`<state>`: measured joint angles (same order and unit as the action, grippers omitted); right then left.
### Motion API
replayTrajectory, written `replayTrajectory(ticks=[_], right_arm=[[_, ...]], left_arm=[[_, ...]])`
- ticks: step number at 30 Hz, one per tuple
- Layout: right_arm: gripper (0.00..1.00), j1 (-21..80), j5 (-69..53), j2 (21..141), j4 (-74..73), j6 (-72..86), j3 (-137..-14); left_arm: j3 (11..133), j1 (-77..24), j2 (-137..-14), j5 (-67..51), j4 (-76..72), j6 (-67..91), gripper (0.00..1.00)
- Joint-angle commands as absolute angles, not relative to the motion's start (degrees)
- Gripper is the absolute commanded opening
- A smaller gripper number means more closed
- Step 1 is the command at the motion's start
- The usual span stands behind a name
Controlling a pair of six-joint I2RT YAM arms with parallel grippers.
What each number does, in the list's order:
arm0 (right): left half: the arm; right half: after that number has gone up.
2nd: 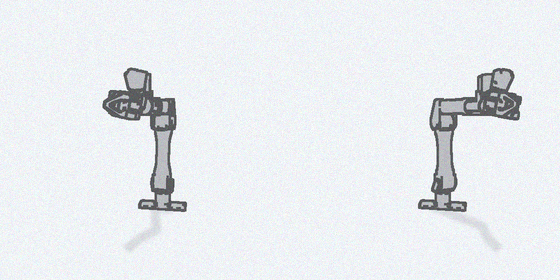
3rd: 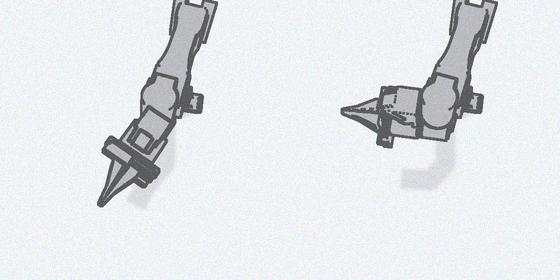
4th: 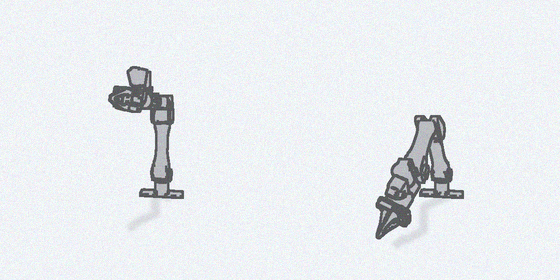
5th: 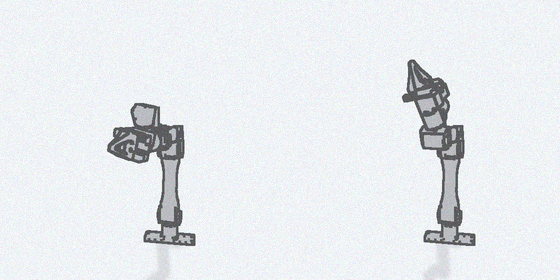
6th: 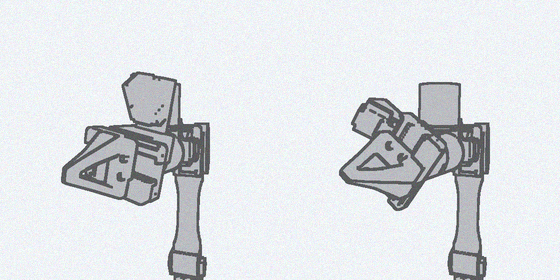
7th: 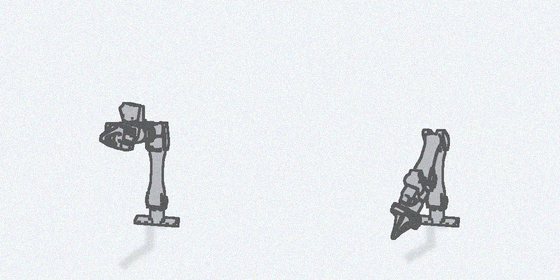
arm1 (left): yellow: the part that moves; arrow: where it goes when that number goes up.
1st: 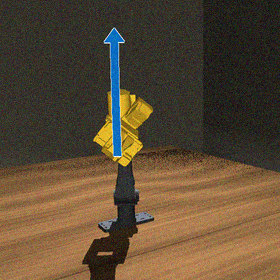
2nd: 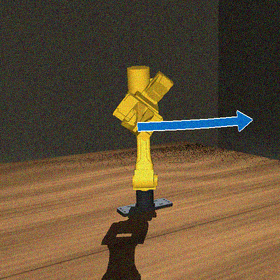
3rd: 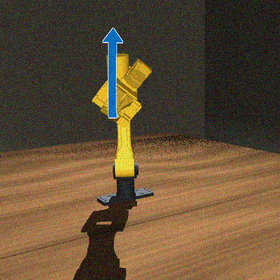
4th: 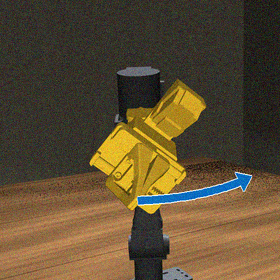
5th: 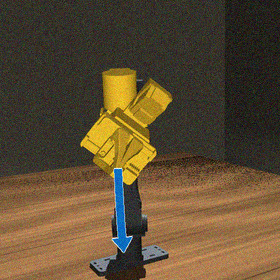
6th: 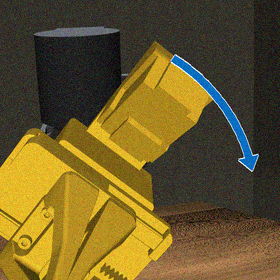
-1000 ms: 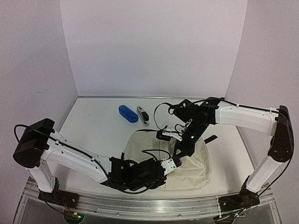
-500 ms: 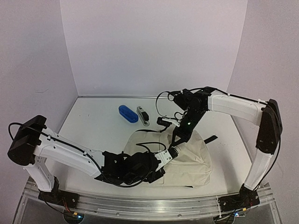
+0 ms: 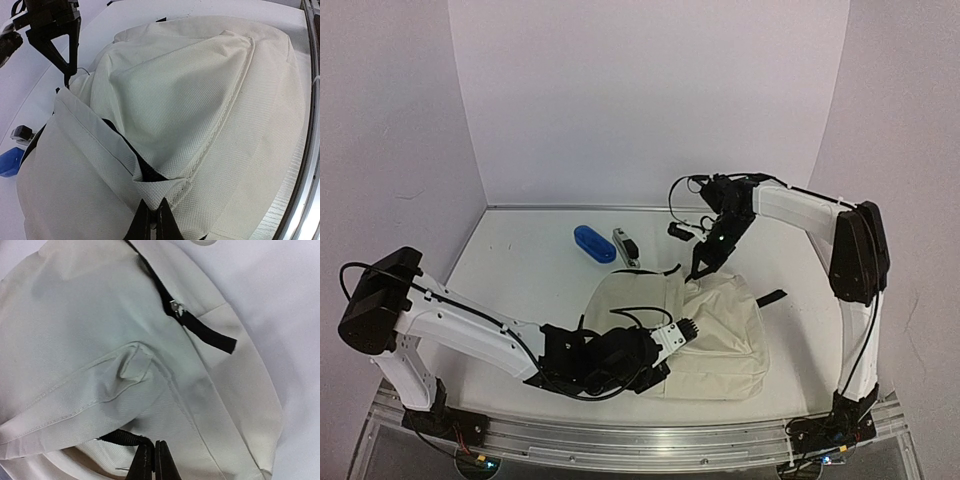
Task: Pack the student bag
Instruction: Unzip the student bag at the center of the board.
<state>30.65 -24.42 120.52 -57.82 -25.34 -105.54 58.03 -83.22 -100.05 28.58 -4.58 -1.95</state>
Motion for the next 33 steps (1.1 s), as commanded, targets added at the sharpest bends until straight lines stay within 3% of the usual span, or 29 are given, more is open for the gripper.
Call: replayTrajectory(ticks=[1, 9, 10, 11, 14, 16, 19, 23, 26, 33], right_arm=[[0.00, 29.9, -22.3, 118.6, -54.0, -24.7, -107.1], [0.00, 29.8, -18.1, 121.8, -53.0, -22.1, -111.6], [0.00, 29.7, -18.5, 121.8, -53.0, -21.3, -112.1], [0.00, 29.8, -19.2, 121.6, -53.0, -20.8, -112.4], [0.15, 29.7, -20.0, 119.2, -53.0, -19.5, -111.0], [0.39, 29.8, -20.5, 115.6, -53.0, -18.7, -109.4], [0.68, 29.7, -20.6, 110.0, -53.0, -17.2, -106.8], [0.89, 29.4, -17.9, 103.1, -52.9, -15.4, -104.5], [0.98, 28.5, -17.1, 98.0, -52.6, -14.7, -101.7], [0.98, 26.9, -17.8, 88.9, -50.8, -8.2, -94.6]], left_arm=[[55.7, -85.3, -98.0, 24.4, -4.1, -0.5, 0.00], [57.6, -85.2, -99.7, 25.8, -2.8, 2.0, 0.01], [58.5, -85.2, -100.3, 26.8, -2.4, 2.9, 0.02], [59.4, -85.0, -100.6, 28.3, -1.8, 4.8, 0.09], [62.4, -83.7, -99.6, 28.6, 2.8, 11.2, 0.43], [63.2, -82.5, -96.9, 27.9, 5.0, 14.9, 0.60], [64.2, -79.4, -93.1, 25.1, 8.8, 20.9, 0.72], [66.6, -74.9, -88.6, 22.9, 13.4, 26.9, 0.99], [70.3, -70.2, -87.2, 22.7, 19.9, 32.6, 1.00], [78.1, -57.9, -87.2, 21.2, 28.3, 36.9, 1.00]])
